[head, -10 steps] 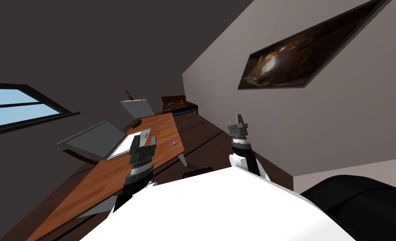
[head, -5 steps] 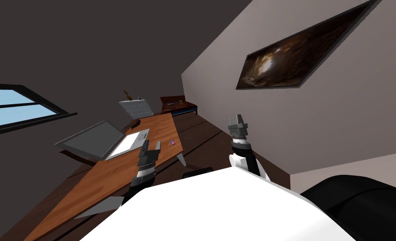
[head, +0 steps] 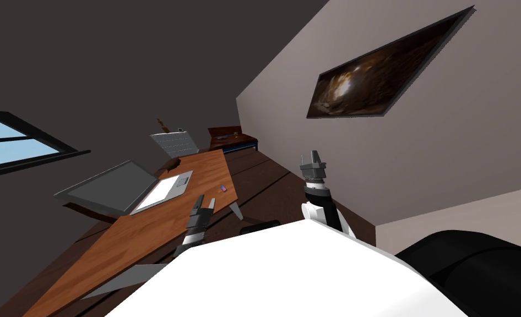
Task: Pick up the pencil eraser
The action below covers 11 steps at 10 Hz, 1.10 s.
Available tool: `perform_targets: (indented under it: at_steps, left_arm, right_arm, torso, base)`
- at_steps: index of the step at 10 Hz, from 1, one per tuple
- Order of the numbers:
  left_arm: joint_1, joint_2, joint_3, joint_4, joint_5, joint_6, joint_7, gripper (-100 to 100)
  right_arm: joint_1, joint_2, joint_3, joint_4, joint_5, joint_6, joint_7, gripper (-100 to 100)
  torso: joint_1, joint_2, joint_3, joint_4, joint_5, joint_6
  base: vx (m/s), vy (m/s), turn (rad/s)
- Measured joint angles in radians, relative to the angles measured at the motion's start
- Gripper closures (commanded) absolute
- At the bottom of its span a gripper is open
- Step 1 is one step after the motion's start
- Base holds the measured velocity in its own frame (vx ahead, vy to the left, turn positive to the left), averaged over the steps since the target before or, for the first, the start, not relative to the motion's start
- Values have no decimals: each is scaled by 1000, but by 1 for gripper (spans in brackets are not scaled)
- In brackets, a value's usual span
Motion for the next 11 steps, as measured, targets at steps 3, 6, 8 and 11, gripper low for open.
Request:
perform_targets:
  at_steps: [3,6,8,11]
  left_arm:
    - [14,23,-20,84,1,-13,9,-100]
    - [56,77,-43,165,10,-18,31,-100]
    - [68,95,-67,239,9,-27,38,-100]
    - [86,126,-95,350,11,-30,48,-100]
  right_arm:
    - [0,0,0,0,0,0,0,0]
    - [0,0,0,0,0,0,0,0]
    - [0,0,0,0,0,0,0,0]
    - [0,0,0,0,0,0,0,0]
  torso:
    - [0,-1,0,0,0,0]
    - [-1,-2,-1,0,0,0]
    - [-1,-2,-1,0,0,0]
    - [0,-3,-2,-1,0,0]
  base:
    - [21,-44,-72]
    - [36,-50,-55]
    - [46,-46,-80]
    - [65,-46,-100]
